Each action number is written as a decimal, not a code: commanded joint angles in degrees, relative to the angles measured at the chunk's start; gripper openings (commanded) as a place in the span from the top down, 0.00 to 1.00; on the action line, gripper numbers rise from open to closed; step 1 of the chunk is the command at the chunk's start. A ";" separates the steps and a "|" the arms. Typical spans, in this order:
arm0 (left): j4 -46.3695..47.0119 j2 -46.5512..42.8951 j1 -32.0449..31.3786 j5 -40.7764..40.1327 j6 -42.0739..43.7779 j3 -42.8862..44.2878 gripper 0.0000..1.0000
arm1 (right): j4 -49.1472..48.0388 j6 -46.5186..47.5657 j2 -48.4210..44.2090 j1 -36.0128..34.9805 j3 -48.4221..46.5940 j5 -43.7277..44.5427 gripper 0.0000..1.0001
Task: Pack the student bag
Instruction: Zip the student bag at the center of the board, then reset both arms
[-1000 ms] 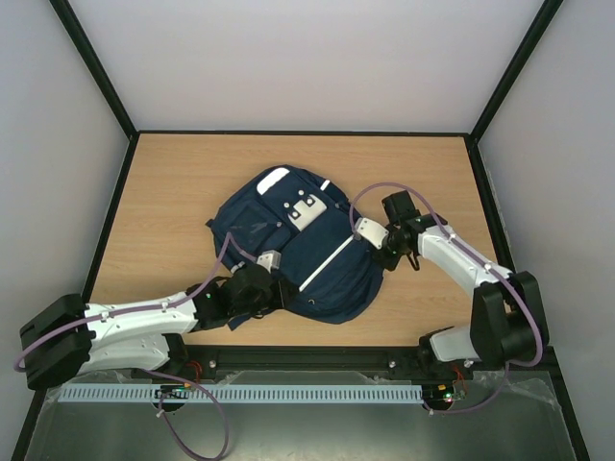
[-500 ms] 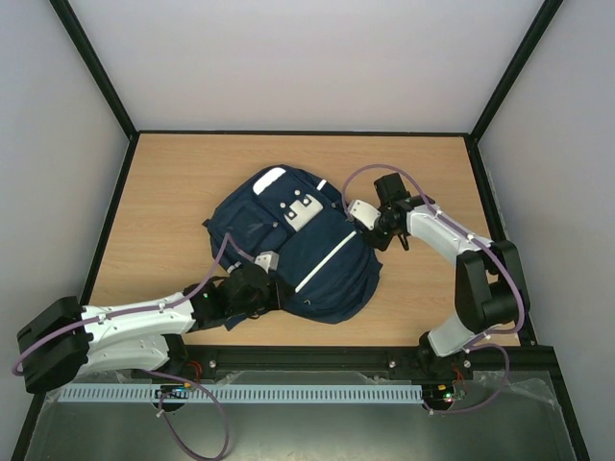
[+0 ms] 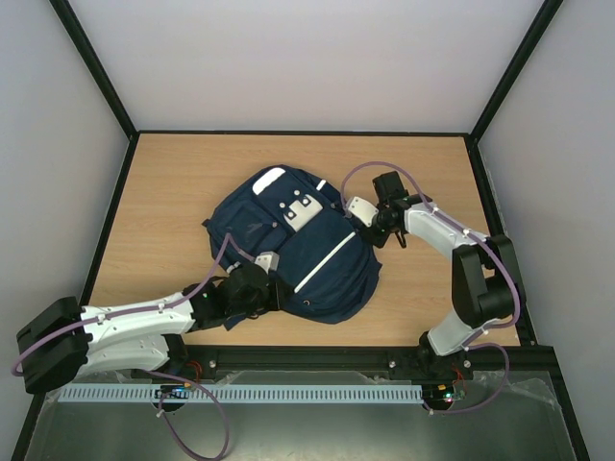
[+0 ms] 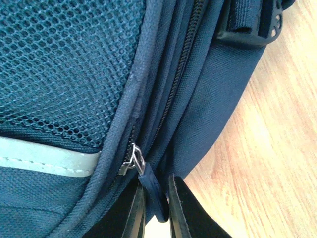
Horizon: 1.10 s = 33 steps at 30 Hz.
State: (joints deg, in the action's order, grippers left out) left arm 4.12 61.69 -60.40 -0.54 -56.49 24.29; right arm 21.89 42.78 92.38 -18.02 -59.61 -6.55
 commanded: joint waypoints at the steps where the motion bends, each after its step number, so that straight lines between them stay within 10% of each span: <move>1: -5.90 -1.31 0.14 -1.09 2.03 -0.37 0.98 | -3.04 -1.60 -2.79 0.35 -0.40 -0.92 0.85; 9: -9.79 -0.79 0.64 -2.21 3.45 2.91 0.76 | -2.82 -7.39 -7.82 1.34 0.71 0.40 0.66; 21: -25.33 -3.95 3.61 -6.28 9.46 14.03 0.22 | -0.09 -19.90 -23.30 5.89 3.38 -0.48 0.47; 23: -26.75 -4.28 4.98 -7.08 11.18 16.01 0.01 | -0.83 -23.21 -27.00 5.98 4.32 -0.25 0.40; 27: -30.01 -3.47 10.86 -7.03 15.04 21.60 0.01 | -3.00 -32.39 -33.09 6.02 7.34 -0.19 0.00; 33: -33.93 -3.96 16.41 -21.42 24.33 31.22 0.01 | -4.38 -41.71 -37.30 6.00 9.76 -1.73 0.00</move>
State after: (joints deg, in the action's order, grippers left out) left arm -25.39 58.43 -46.00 -10.61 -39.92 49.82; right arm 18.52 10.50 56.38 -12.32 -51.18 -7.44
